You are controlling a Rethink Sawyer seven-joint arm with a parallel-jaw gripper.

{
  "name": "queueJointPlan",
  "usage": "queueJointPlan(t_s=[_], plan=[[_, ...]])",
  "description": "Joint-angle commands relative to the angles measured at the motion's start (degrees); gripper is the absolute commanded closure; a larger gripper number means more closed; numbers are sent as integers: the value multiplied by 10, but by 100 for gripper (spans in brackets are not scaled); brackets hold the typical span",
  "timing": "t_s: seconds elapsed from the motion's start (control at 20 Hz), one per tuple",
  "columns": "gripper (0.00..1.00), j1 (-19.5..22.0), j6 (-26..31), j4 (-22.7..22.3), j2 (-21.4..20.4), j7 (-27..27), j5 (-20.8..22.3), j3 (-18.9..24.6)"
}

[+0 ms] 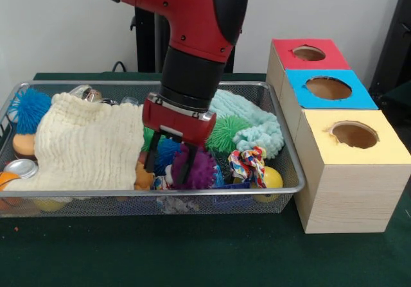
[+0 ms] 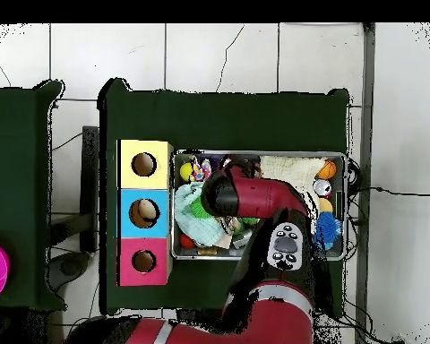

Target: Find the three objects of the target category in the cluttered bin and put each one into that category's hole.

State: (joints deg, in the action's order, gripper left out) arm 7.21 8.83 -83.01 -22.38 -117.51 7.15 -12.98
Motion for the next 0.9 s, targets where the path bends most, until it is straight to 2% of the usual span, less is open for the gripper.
queueJointPlan(t_s=[0.05,0.3,0.5,0.65,0.9], plan=[[0,23,-32,27,35,-82,-17,7],[0,25,-33,26,45,-86,-21,8],[0,34,-40,32,70,-86,-24,12],[0,54,-34,36,86,-71,-19,38],[0,43,-31,31,102,-80,-23,30]])
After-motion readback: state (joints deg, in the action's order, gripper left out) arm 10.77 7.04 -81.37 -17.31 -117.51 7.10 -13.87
